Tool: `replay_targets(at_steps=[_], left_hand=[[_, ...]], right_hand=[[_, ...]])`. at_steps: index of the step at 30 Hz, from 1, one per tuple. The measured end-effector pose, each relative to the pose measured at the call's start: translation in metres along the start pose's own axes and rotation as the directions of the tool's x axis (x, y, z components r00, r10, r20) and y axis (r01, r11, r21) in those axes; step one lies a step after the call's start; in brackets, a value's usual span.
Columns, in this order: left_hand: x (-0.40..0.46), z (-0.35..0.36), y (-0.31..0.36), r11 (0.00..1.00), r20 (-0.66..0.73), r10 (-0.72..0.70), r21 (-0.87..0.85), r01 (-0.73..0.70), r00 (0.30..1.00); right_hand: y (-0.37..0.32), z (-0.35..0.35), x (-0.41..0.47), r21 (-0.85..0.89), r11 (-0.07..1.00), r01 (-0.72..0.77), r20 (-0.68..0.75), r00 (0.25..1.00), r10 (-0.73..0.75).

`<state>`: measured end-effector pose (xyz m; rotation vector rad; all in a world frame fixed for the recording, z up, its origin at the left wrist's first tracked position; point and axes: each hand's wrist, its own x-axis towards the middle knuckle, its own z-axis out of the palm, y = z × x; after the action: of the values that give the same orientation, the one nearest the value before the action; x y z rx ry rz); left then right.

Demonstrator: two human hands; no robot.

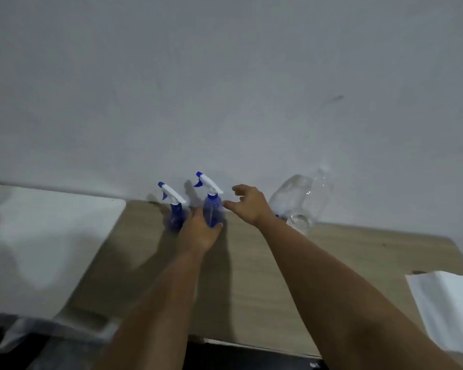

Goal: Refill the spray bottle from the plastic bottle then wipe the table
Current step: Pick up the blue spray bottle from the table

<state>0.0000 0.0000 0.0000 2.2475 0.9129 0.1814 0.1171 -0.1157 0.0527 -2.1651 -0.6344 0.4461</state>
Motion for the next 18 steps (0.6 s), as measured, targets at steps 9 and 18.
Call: replay_targets(at_steps=[9,18], left_hand=[[0.080,0.050,-0.034,0.978,0.075,-0.004,-0.205,0.020,0.997],[0.067,0.037,-0.035,0.900,0.236,0.087,-0.434,0.025,0.968]], right_hand=[[0.026,0.078,0.063,0.115,0.993,-0.003,-0.028,1.000,0.007],[0.034,0.070,0.030,0.203,0.978,0.043,-0.116,0.993,-0.019]])
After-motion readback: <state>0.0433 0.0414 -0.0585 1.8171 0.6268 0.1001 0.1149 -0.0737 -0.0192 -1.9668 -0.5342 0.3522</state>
